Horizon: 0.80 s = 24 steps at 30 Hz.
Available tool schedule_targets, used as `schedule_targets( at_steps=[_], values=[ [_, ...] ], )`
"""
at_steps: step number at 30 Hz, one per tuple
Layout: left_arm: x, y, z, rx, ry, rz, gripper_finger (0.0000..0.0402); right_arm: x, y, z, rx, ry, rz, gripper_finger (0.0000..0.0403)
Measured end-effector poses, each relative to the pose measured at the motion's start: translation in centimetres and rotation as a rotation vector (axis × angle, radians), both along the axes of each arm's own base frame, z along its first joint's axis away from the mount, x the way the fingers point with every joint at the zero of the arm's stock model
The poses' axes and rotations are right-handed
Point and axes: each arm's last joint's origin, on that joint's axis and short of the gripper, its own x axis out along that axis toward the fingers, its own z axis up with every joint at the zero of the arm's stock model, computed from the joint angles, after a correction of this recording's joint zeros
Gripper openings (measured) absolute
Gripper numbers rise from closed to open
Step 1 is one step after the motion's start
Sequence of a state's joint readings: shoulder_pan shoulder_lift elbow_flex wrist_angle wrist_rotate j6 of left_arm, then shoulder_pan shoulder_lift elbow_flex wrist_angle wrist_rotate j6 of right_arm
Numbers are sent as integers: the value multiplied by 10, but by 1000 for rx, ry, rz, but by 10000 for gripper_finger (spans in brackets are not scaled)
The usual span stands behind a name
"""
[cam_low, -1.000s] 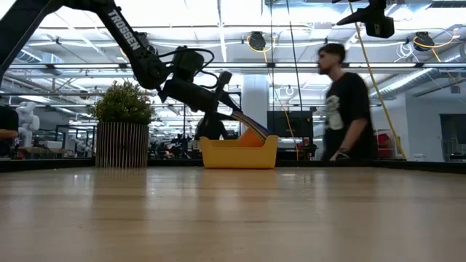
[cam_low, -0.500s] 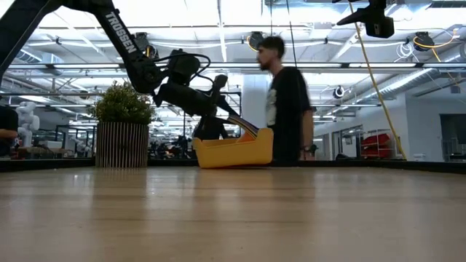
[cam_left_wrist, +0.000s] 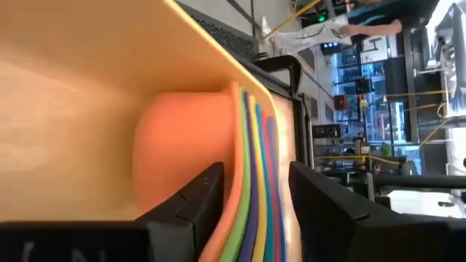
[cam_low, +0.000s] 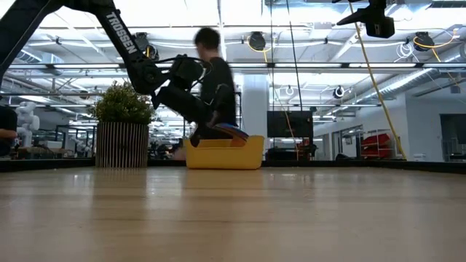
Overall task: Nest measuring cups in basket
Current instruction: Put the stacked measuring cups into the yellow bin
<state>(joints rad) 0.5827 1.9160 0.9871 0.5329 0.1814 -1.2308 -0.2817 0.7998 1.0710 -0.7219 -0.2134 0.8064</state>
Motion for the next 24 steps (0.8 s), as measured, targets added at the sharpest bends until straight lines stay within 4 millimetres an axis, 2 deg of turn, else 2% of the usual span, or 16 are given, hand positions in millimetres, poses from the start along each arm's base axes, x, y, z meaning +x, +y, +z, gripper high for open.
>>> schedule_targets(
  at_steps=[17,24],
  values=[
    [0,1,0,48,26,-22,161,0,0,0,-9,0,5,185],
    [-7,0,17,165,96,-14,162,0,0,0,-9,1,6,185]
  ],
)
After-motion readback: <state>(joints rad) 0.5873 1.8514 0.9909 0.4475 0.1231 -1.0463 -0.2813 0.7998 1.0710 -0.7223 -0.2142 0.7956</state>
